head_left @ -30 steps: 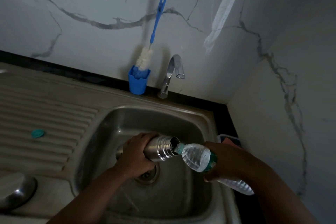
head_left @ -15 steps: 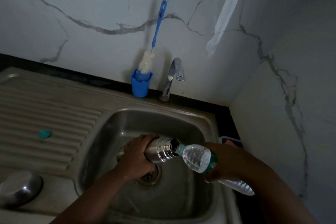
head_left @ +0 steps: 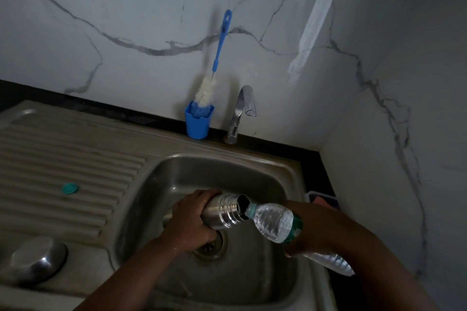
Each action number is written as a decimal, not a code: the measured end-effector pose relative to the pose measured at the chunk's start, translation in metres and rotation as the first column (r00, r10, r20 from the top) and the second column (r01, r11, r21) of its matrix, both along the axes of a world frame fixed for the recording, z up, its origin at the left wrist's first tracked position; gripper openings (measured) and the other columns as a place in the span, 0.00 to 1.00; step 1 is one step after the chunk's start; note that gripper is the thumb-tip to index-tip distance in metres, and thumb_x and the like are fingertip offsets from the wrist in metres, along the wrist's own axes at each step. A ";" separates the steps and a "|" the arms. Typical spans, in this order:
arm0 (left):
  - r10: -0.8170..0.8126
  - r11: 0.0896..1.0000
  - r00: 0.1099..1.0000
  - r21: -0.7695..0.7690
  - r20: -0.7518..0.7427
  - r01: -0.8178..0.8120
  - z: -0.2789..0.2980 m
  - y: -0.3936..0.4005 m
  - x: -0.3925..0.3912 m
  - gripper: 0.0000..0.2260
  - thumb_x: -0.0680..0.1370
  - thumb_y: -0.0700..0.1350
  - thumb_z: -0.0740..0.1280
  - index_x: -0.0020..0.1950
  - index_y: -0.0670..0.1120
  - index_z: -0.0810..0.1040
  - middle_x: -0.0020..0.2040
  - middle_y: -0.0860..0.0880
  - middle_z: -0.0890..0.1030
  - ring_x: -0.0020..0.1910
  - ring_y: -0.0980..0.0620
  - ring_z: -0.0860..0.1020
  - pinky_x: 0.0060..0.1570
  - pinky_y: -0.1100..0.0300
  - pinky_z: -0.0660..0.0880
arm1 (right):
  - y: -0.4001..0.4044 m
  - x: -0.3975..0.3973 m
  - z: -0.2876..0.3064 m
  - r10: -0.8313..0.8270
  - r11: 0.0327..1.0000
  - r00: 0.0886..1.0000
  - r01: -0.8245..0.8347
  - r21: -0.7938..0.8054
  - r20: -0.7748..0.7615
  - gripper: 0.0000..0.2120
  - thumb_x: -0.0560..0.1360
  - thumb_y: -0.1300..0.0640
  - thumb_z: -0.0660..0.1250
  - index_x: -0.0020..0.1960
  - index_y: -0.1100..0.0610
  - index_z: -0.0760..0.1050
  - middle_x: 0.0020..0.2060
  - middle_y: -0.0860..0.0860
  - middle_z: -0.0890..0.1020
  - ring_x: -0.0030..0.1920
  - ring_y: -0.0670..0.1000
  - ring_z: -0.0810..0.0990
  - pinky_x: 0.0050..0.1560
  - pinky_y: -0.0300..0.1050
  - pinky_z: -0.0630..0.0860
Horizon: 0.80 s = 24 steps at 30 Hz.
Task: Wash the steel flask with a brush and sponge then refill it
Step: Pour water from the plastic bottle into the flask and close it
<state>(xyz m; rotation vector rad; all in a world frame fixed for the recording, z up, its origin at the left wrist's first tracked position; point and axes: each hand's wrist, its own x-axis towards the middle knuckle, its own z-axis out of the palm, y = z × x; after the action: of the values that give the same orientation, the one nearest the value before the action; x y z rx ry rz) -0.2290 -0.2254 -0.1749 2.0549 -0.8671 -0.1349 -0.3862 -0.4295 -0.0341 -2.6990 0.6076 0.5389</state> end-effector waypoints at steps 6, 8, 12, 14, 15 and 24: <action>-0.008 1.000 1.000 -0.001 -0.005 0.008 0.004 0.001 -0.002 0.42 0.53 0.52 0.72 0.66 0.64 0.63 0.58 0.56 0.78 0.57 0.51 0.78 0.58 0.47 0.74 | 0.002 -0.002 0.006 0.014 1.000 1.000 -0.014 -0.010 -0.006 0.34 0.63 0.48 0.78 0.65 0.41 0.67 0.59 0.42 0.77 0.56 0.45 0.76 0.55 0.42 0.73; -0.011 1.000 1.000 0.000 0.007 0.011 0.004 0.000 -0.001 0.42 0.54 0.51 0.75 0.66 0.64 0.63 0.58 0.57 0.78 0.56 0.52 0.78 0.58 0.48 0.74 | 0.002 -0.002 0.007 0.008 1.000 1.000 -0.008 -0.024 -0.009 0.34 0.62 0.47 0.78 0.65 0.41 0.68 0.58 0.41 0.77 0.56 0.45 0.76 0.56 0.43 0.74; -0.019 1.000 1.000 0.005 -0.001 0.019 0.005 0.001 -0.002 0.42 0.54 0.52 0.74 0.66 0.65 0.63 0.58 0.58 0.77 0.57 0.52 0.77 0.59 0.46 0.73 | 0.002 -0.003 0.006 -0.003 1.000 1.000 0.003 -0.004 -0.009 0.34 0.62 0.48 0.78 0.64 0.40 0.68 0.56 0.41 0.77 0.55 0.45 0.76 0.56 0.44 0.74; -0.022 1.000 1.000 0.003 -0.004 0.022 0.006 0.001 -0.002 0.41 0.54 0.54 0.73 0.65 0.66 0.63 0.58 0.59 0.77 0.57 0.53 0.77 0.59 0.45 0.73 | 0.003 -0.003 0.006 -0.004 1.000 1.000 0.004 -0.005 -0.011 0.35 0.62 0.48 0.78 0.65 0.40 0.68 0.58 0.42 0.78 0.56 0.46 0.77 0.57 0.45 0.74; -0.023 1.000 1.000 0.005 -0.003 0.023 0.006 0.002 -0.002 0.41 0.54 0.54 0.73 0.65 0.66 0.63 0.58 0.59 0.76 0.57 0.53 0.77 0.60 0.45 0.73 | 0.002 -0.003 0.005 -0.004 1.000 1.000 0.004 -0.009 -0.008 0.35 0.62 0.48 0.78 0.65 0.40 0.68 0.58 0.43 0.78 0.56 0.46 0.77 0.57 0.46 0.74; -0.016 1.000 1.000 0.007 0.011 0.016 0.008 0.001 -0.002 0.40 0.54 0.54 0.71 0.65 0.64 0.64 0.58 0.56 0.78 0.56 0.51 0.78 0.57 0.46 0.74 | 0.001 -0.002 0.005 -0.008 1.000 1.000 0.008 -0.017 -0.024 0.34 0.61 0.46 0.78 0.63 0.40 0.68 0.56 0.43 0.78 0.55 0.46 0.77 0.56 0.45 0.74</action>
<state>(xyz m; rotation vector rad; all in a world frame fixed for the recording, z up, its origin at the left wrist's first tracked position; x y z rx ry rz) -0.2307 -0.2243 -0.1670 2.0576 -0.8917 -0.1359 -0.3880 -0.4285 -0.0294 -2.7082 0.6320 0.5670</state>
